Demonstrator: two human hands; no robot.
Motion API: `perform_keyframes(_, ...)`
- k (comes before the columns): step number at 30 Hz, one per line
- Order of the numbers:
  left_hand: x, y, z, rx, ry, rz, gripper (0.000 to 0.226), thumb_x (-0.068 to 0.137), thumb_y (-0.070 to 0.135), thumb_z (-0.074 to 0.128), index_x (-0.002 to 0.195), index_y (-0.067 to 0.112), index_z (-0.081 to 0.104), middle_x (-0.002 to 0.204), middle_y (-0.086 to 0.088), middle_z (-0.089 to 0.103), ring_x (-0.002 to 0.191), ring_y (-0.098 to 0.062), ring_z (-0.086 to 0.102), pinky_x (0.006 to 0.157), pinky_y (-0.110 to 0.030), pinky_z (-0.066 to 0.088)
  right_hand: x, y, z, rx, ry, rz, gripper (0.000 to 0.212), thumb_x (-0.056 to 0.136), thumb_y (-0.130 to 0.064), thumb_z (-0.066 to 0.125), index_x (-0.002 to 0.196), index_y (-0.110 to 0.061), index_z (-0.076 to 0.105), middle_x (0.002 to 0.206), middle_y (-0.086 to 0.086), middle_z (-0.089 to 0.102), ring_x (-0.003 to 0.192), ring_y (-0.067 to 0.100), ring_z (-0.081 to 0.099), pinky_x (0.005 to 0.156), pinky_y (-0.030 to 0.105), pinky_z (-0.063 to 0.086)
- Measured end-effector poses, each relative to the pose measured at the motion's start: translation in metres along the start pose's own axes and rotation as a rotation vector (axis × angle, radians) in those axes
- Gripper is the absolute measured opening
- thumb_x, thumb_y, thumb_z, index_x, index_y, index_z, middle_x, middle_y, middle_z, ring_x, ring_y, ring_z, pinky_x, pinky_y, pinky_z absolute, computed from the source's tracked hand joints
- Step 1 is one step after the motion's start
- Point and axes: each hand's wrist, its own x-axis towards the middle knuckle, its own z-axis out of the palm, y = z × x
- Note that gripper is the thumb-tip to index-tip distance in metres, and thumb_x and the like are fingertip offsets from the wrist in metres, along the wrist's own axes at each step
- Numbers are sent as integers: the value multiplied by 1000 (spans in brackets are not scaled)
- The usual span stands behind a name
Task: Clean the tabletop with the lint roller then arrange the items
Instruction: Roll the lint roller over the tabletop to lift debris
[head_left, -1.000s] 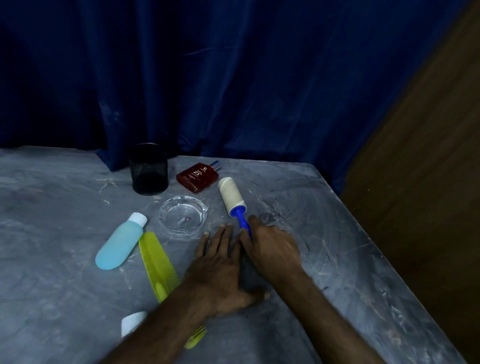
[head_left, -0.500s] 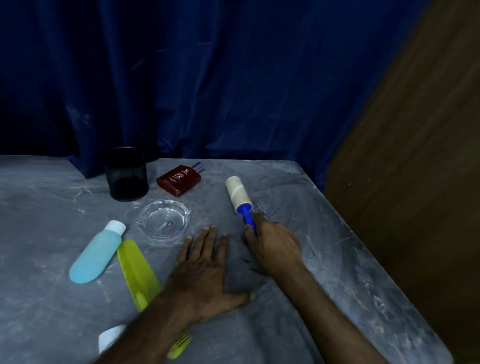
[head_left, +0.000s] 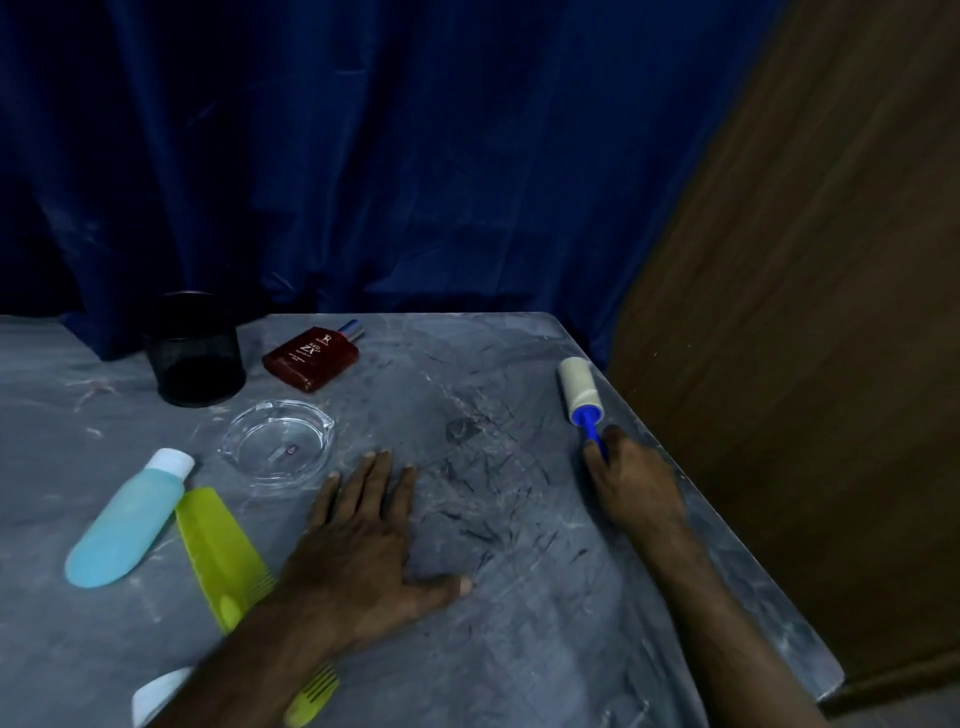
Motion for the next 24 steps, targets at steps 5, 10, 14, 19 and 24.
perform_keyframes(5, -1, 0, 0, -7, 15, 8, 132, 73, 103, 28, 166, 22, -20, 174, -8, -28, 161, -23, -26, 129, -47, -17, -3, 26, -12, -45, 68, 74, 29, 107, -40, 46, 112, -14, 58, 79, -2, 57, 68, 12, 56, 56, 29, 44)
perform_keyframes(10, 0, -1, 1, 0, 2, 5, 133, 73, 105, 25, 165, 21, -23, 173, -8, -30, 160, -23, -27, 129, -47, -17, -6, 47, -19, -26, 74, 169, 33, 107, -40, 47, 110, -10, 60, 73, -3, 50, 63, 11, 48, 52, 27, 31)
perform_keyframes(14, 0, -2, 1, -2, 7, 9, 133, 73, 104, 24, 165, 21, -23, 173, -8, -30, 160, -22, -28, 130, -48, -16, -5, 51, -19, -6, 33, 176, 32, 107, -41, 47, 113, -13, 60, 77, -3, 53, 65, 9, 50, 51, 23, 30)
perform_keyframes(19, 0, -1, 1, -12, 15, 11, 134, 72, 105, 25, 166, 22, -22, 173, -8, -29, 160, -23, -27, 130, -48, -16, -6, 42, -18, -41, 23, 116, 23, 107, -40, 46, 107, -18, 54, 78, -2, 56, 66, 10, 53, 52, 24, 33)
perform_keyframes(24, 0, 0, 1, -21, 16, 4, 134, 72, 104, 28, 166, 22, -21, 174, -8, -29, 161, -23, -27, 130, -48, -15, -4, 26, -9, -70, 51, 14, 27, 106, -42, 45, 104, -18, 57, 77, -3, 56, 66, 11, 54, 57, 31, 42)
